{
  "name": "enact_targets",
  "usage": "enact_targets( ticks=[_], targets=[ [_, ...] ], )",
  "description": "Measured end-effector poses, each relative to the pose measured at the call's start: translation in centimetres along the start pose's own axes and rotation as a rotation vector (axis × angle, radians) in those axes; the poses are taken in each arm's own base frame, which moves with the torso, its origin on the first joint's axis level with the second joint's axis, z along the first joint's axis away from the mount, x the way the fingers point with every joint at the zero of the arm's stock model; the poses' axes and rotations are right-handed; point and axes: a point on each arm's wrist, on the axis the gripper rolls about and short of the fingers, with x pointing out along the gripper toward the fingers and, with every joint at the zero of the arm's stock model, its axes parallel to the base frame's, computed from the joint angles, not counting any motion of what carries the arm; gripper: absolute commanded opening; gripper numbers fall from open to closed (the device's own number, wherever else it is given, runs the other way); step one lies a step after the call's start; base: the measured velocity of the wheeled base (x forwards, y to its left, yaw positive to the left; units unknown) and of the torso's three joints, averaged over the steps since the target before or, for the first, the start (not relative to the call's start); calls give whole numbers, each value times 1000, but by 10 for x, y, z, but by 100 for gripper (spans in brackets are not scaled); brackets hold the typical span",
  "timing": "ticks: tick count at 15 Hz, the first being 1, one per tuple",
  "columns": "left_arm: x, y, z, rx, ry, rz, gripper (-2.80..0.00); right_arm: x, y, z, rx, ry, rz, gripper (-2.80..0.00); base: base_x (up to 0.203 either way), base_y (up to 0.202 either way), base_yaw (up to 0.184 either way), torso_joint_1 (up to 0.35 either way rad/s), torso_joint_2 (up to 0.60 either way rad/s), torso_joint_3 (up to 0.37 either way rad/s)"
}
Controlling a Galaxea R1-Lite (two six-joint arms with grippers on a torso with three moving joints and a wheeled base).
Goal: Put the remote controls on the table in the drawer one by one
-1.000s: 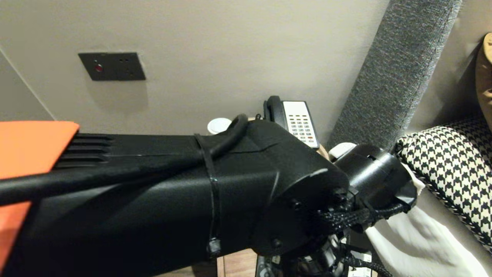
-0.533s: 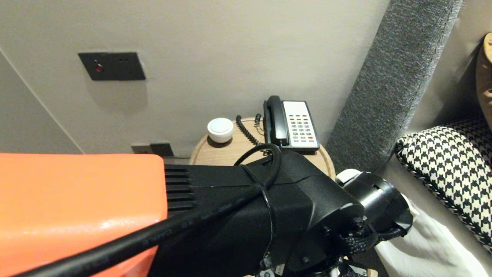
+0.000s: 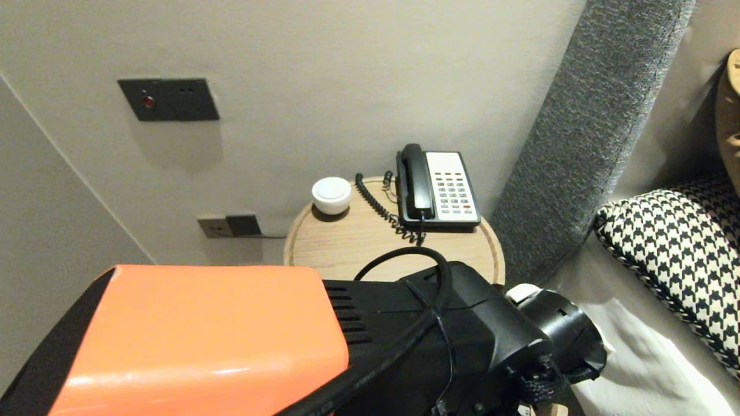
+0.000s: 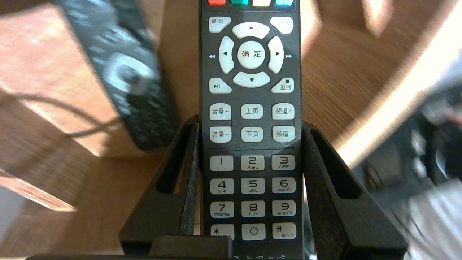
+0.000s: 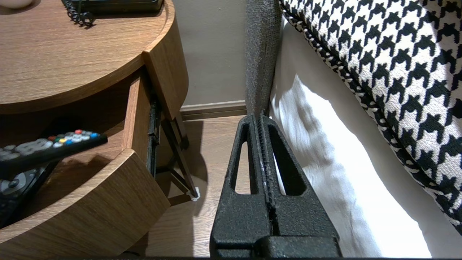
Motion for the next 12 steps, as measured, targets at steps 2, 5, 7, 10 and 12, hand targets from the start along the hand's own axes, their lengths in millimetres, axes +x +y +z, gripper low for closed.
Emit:
enact_targets(
  ticks=[2,5,7,10,12],
  targets=[
    [8,1,2,-19,-26,34,-280,0,0,0,0,0,0,-280,0,0,0,0,0,0],
    [22,2,9,-58,-88,68,-280,0,0,0,0,0,0,-280,0,0,0,0,0,0],
    [30,1,11,-71,-107,83,-280,0,0,0,0,0,0,-280,0,0,0,0,0,0],
    [41,1,14,-91,-167,123,-280,0,0,0,0,0,0,-280,0,0,0,0,0,0],
    [48,0,16,-96,-201,144,-280,0,0,0,0,0,0,-280,0,0,0,0,0,0]
  ],
)
